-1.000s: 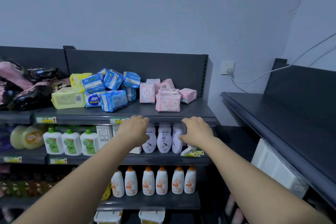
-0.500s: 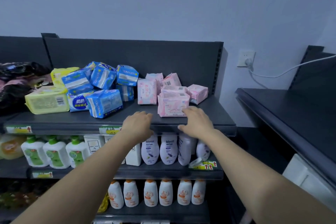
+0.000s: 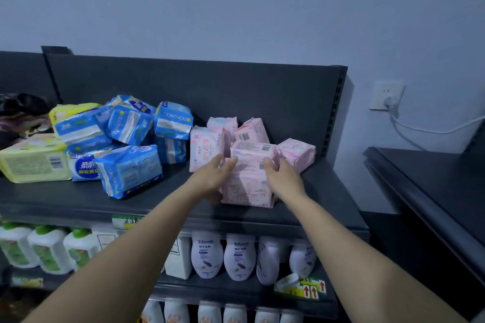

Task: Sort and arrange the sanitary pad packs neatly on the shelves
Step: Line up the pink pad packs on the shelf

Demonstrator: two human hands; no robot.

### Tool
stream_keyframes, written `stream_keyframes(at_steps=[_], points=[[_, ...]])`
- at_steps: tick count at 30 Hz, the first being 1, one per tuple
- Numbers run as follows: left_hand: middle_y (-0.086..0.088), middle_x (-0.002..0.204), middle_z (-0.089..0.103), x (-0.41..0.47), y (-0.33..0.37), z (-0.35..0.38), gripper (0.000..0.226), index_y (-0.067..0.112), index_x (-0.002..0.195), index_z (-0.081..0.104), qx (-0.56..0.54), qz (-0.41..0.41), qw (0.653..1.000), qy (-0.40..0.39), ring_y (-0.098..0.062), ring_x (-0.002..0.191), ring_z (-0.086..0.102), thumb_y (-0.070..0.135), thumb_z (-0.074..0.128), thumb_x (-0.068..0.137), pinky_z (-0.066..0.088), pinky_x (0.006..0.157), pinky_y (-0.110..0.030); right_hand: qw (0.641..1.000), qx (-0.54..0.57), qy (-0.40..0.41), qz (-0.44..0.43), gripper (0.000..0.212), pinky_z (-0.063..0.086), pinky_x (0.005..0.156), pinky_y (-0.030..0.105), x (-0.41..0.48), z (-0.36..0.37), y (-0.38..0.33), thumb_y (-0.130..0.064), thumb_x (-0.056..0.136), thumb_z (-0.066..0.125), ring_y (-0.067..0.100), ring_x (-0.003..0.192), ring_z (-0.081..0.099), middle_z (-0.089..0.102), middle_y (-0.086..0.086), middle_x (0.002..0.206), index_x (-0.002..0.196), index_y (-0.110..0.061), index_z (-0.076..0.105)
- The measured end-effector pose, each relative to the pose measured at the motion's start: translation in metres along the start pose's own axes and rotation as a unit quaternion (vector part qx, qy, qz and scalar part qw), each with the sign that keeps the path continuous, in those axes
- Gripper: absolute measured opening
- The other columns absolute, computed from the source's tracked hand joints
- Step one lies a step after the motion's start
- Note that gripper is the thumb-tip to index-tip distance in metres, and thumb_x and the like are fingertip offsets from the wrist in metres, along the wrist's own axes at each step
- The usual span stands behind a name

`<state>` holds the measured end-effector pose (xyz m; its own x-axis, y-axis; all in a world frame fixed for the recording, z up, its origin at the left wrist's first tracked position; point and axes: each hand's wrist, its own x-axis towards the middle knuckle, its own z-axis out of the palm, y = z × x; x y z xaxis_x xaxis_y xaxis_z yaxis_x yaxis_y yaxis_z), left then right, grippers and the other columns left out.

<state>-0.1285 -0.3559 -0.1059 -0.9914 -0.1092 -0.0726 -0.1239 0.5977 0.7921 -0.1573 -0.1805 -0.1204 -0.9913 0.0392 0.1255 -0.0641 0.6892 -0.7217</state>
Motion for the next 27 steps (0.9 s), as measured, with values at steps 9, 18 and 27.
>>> stream_keyframes(at_steps=[9,18,27], points=[[-0.01,0.09,0.067,0.043,-0.023,-0.017,0.02,0.011,0.076,0.058,-0.267,-0.05,0.954,0.124,-0.031,0.09,0.065,0.025,0.069,0.086,0.055,0.083,-0.044,0.977,0.19,-0.1,-0.02,0.024,0.046,0.066,0.022,0.004,0.013,-0.012,0.004,0.077,0.057,0.012,0.076,0.055,0.059,-0.004,0.082,0.082,-0.019,0.063],[-0.007,0.12,0.064,0.055,-0.048,-0.039,0.049,0.019,0.13,0.049,-0.258,-0.089,0.956,-0.105,-0.028,0.11,0.062,0.007,0.067,0.086,0.051,0.096,-0.046,0.99,0.137,0.039,0.012,0.006,0.044,0.069,0.028,0.018,0.026,-0.01,-0.02,0.085,0.062,0.015,0.086,0.058,0.061,-0.006,0.091,0.09,-0.018,0.06],[-0.012,0.115,0.067,0.052,-0.052,-0.053,0.044,0.018,0.109,0.055,-0.232,-0.066,0.954,-0.178,-0.031,0.111,0.063,-0.006,0.071,0.077,0.05,0.097,-0.046,0.996,-0.08,0.012,-0.044,0.072,0.03,0.109,0.033,0.049,0.023,-0.005,-0.015,0.088,0.061,0.025,0.141,0.026,0.015,-0.001,0.158,0.15,-0.022,0.026]])
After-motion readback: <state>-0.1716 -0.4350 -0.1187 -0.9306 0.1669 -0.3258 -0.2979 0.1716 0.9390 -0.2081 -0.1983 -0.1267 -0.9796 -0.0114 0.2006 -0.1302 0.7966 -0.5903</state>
